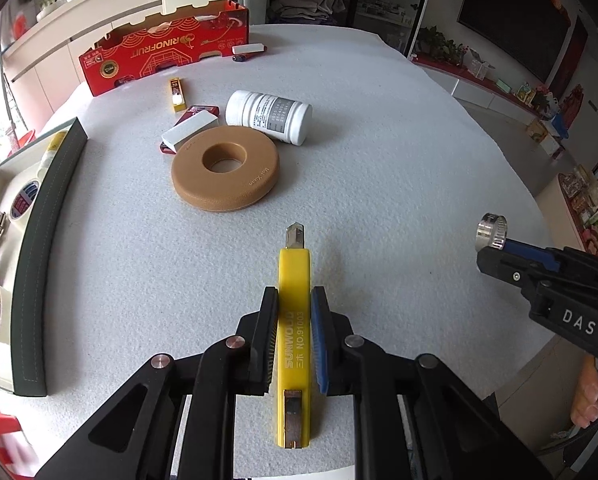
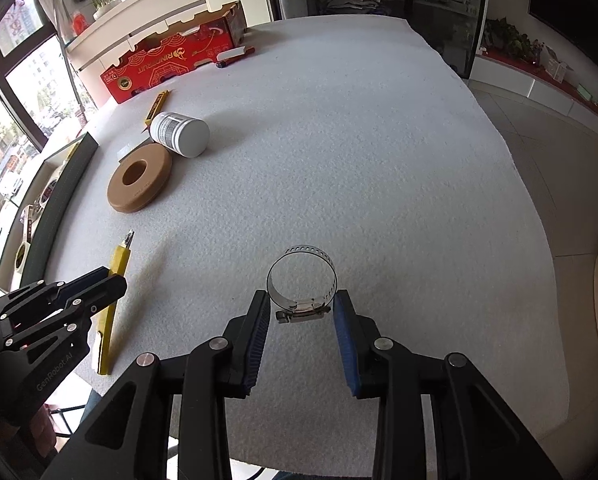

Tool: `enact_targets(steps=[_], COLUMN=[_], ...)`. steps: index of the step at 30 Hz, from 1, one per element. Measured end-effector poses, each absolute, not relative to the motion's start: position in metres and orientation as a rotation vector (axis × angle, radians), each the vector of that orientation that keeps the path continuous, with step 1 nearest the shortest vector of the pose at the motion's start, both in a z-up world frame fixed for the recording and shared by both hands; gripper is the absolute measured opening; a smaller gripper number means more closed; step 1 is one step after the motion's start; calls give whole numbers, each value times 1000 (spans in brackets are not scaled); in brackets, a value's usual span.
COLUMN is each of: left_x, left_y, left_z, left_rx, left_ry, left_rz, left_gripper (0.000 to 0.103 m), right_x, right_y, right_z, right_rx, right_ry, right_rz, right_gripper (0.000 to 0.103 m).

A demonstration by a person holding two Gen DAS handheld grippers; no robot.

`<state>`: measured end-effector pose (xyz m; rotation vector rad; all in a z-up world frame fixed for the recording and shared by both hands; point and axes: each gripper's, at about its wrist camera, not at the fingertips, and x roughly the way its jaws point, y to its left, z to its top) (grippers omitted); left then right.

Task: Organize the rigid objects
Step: 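Close right gripper on hose clamp and lift while left gripper lifts knife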

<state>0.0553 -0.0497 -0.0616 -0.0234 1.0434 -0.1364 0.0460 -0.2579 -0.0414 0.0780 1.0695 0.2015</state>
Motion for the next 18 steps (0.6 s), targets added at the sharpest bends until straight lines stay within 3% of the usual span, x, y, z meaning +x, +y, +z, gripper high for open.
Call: enact_targets(steps=[13,14,15,16,17,18], left_x=[44,44,43,43,44,44], left_y=[-11,-11,-10,-9,-9,-10], left_z=[-53,-54,-54,-55,-56,-56], left_rx=[-108,-106,-106,-108,-110,-111], left_ry=[1028,1030,1031,1032,1035,1036], left_rz=[-70,-70,-71,-72,-73,-74], left_gripper=[18,18,18,18,18,18], right_x=[37,37,38,39,42,45], right_y=[-263,-266,-270,-273,-275,-275], right_z=[-36,-36,-36,-36,-37,-38], right_rx=[55,51,55,60,60,51], right_ry=[1027,1016,1007,998,995,1004], right_rz=[144,129,117,111,110,104], right_gripper=[35,39,61,73,80,80])
